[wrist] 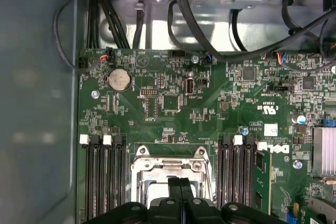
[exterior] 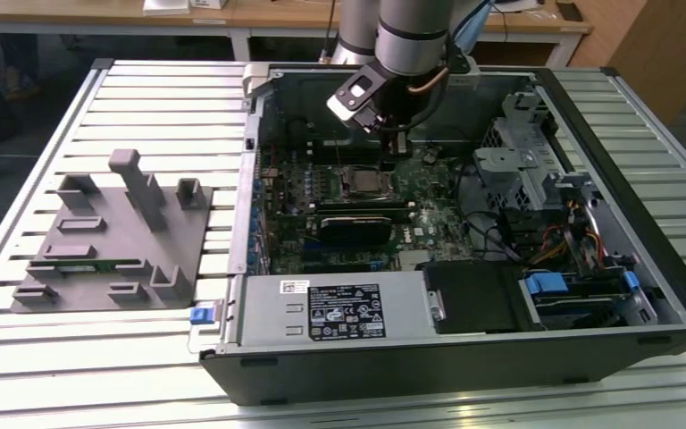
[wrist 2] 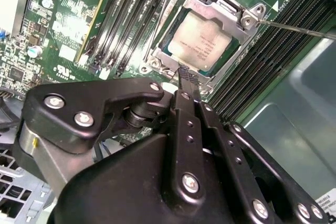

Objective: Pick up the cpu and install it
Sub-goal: 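Close the cpu cover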

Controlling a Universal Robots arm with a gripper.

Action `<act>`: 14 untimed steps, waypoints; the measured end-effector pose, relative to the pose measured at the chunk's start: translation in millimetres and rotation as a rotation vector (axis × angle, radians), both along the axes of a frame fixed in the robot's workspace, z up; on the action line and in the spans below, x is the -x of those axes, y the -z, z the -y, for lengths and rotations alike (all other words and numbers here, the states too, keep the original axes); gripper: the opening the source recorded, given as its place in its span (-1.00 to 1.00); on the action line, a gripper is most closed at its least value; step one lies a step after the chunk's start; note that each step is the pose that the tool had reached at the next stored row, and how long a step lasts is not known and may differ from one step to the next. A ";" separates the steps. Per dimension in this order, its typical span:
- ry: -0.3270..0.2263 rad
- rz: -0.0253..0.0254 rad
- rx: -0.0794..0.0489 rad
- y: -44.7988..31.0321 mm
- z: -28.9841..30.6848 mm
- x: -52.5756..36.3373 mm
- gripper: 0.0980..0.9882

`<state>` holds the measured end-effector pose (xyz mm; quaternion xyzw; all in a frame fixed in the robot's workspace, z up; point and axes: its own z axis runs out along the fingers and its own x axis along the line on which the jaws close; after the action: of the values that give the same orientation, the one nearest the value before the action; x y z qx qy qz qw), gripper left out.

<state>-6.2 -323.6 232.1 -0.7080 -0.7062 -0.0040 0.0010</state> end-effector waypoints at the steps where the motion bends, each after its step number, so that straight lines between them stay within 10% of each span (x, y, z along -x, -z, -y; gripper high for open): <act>1: 0.000 0.0004 0.000 0.4 0.1 0.4 -0.98; 14: -0.001 0.0138 0.000 9.3 3.6 8.3 -0.98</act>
<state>-14.6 -327.2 222.8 -0.7076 -0.7065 -0.0089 -0.0039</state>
